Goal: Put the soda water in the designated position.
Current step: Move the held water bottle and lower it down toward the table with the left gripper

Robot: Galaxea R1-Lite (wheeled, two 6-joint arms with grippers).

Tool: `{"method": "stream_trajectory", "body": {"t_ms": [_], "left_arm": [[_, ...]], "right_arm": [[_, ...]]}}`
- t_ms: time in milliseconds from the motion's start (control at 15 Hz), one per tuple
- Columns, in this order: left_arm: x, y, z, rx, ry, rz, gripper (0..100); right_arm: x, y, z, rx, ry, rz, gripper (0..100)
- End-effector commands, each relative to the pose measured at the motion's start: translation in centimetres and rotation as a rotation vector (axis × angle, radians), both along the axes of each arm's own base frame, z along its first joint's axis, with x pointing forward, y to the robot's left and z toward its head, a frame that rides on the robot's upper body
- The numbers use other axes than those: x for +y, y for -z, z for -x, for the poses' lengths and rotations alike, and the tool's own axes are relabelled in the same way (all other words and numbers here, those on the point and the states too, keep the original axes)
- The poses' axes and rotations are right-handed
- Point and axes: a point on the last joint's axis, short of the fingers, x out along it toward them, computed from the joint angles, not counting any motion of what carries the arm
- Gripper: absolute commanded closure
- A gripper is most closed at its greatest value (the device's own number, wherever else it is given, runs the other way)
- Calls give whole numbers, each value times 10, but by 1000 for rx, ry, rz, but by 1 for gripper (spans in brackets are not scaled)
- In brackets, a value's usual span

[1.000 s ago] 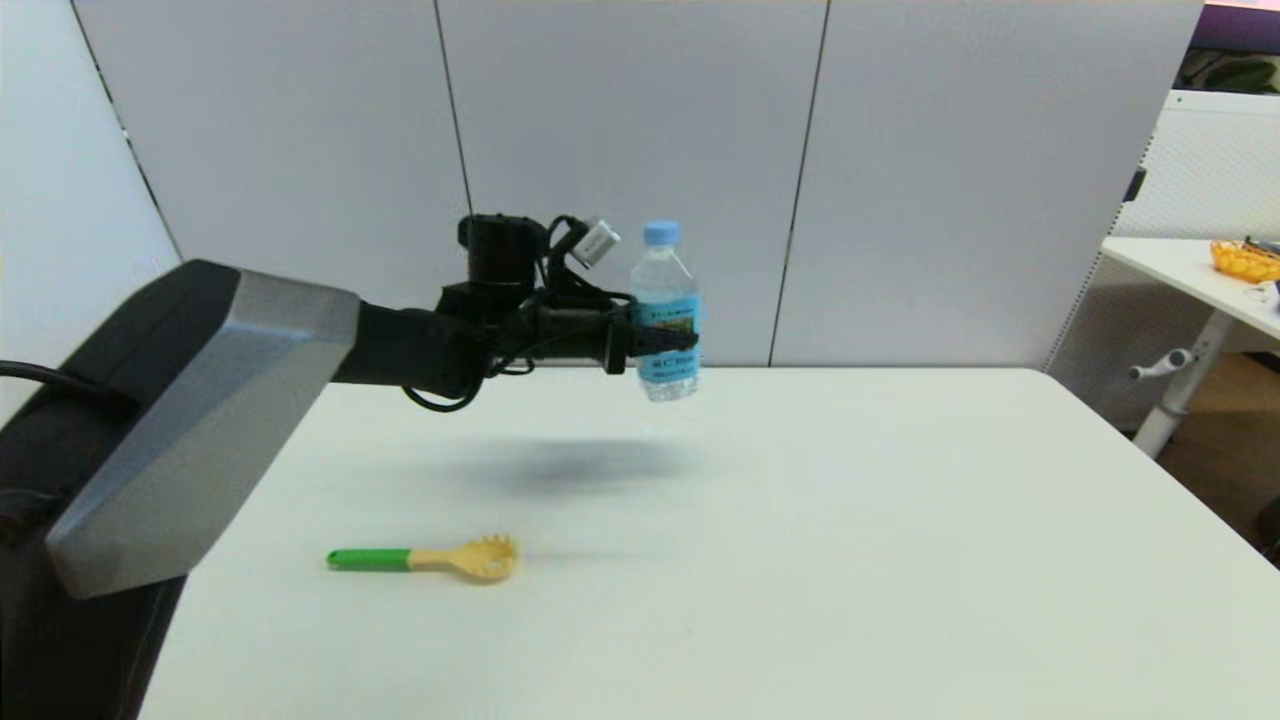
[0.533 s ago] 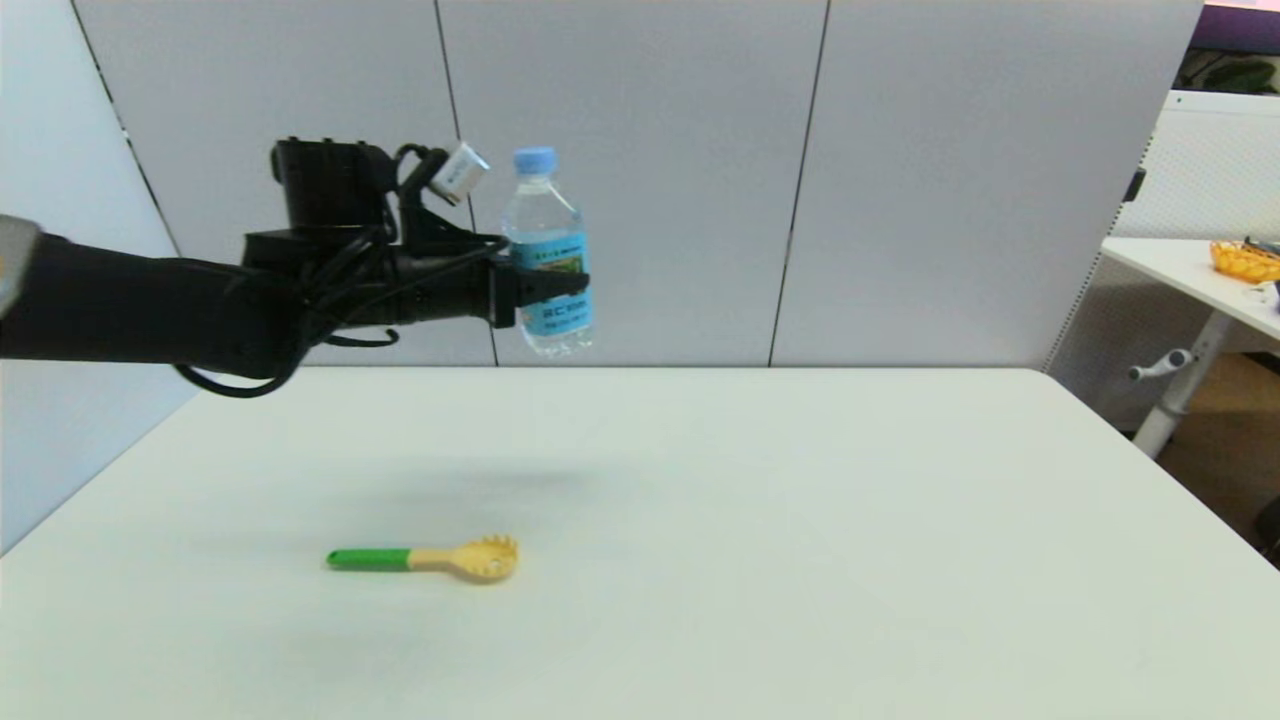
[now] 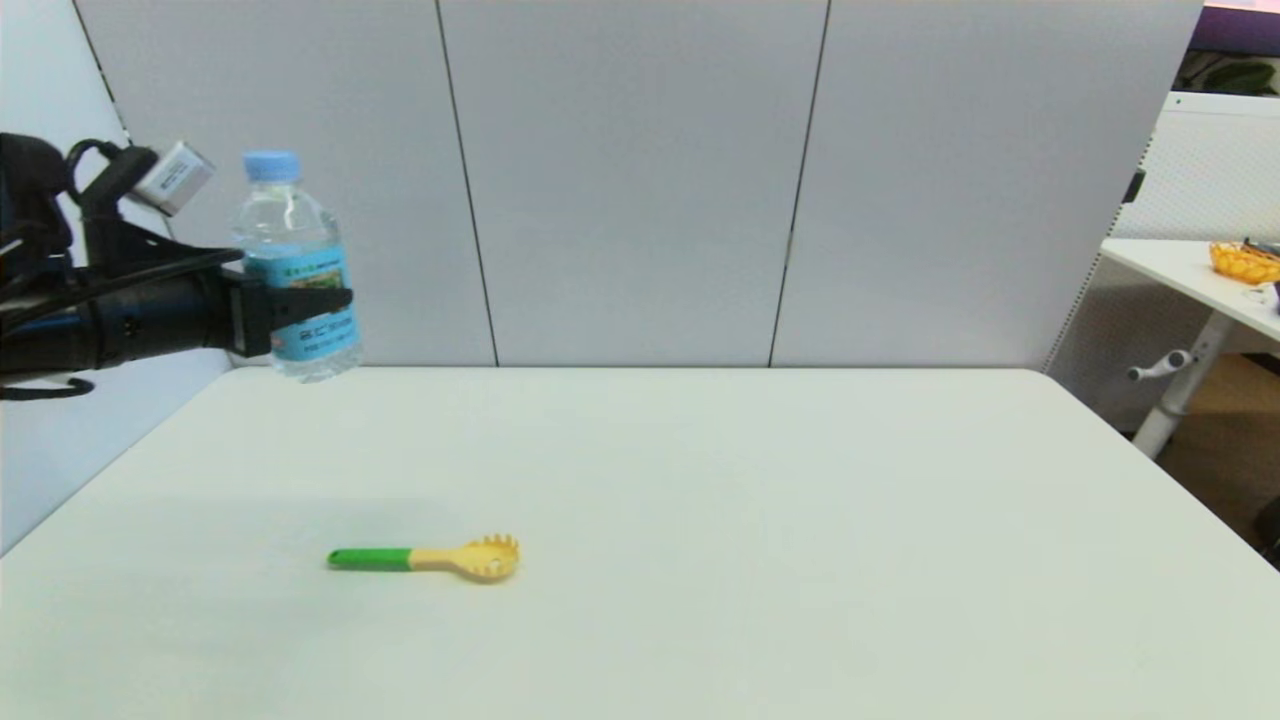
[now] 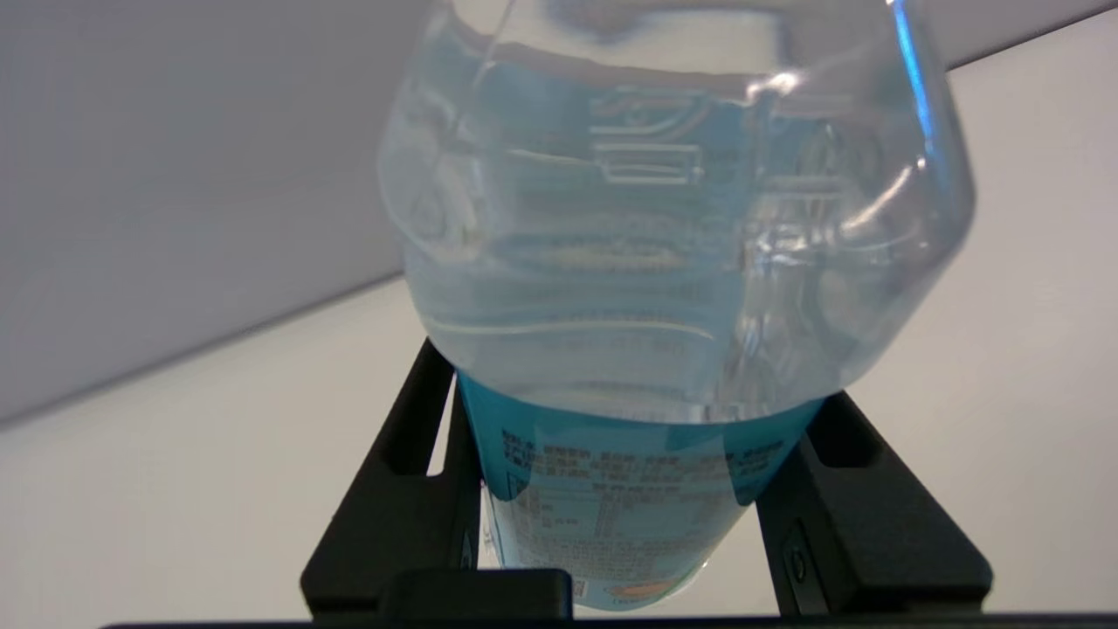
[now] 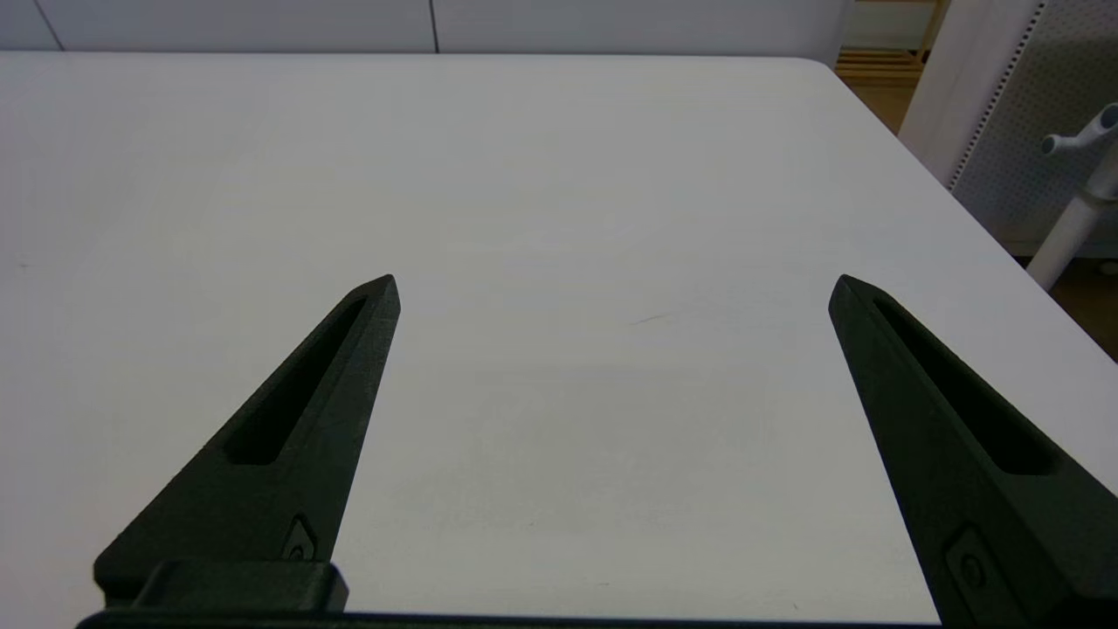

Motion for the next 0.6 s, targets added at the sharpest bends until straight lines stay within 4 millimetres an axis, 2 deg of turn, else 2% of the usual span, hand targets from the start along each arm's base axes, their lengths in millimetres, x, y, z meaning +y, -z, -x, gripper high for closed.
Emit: {"method": "stream_trajectory", "body": {"t_ms": [67,200,600], "left_arm": [[38,21,45,51,-161,-33,100],[41,37,59,99,-189,-22,100],[40,78,77,177,-209,-3,100]], "right_arm": [[0,0,0,1,-2,0,0],[0,0,0,1,-2,0,0],[0,0,0,1,-2,0,0]]}}
